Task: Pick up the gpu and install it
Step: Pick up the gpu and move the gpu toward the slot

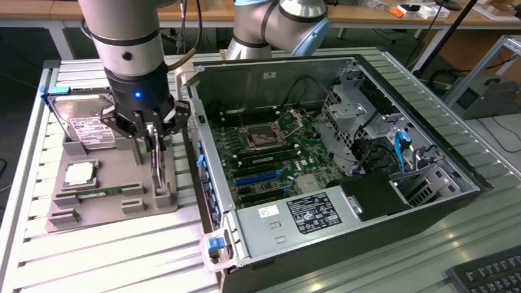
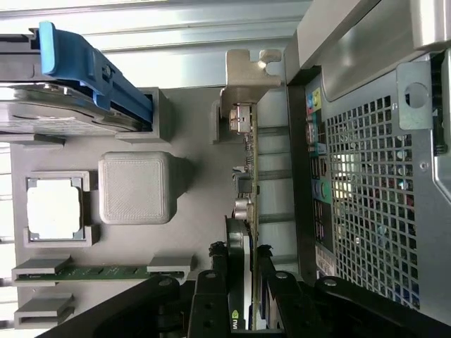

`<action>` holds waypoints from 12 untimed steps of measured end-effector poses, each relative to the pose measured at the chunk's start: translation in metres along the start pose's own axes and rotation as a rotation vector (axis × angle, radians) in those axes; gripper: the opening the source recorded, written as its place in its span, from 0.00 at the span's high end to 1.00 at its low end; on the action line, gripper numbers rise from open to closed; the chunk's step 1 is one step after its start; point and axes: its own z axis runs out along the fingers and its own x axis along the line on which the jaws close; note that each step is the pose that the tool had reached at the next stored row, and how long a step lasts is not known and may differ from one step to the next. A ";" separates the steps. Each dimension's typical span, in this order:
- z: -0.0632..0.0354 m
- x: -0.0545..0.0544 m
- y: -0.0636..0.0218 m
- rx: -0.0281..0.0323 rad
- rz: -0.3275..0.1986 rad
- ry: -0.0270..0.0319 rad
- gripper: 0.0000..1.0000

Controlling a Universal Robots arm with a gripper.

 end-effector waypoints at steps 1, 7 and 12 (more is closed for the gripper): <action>-0.0008 0.000 0.0000 -0.0001 0.000 -0.0001 0.73; -0.0049 0.000 0.0001 -0.0001 0.000 -0.0001 0.73; -0.0083 0.000 0.0002 -0.0001 0.000 -0.0001 0.73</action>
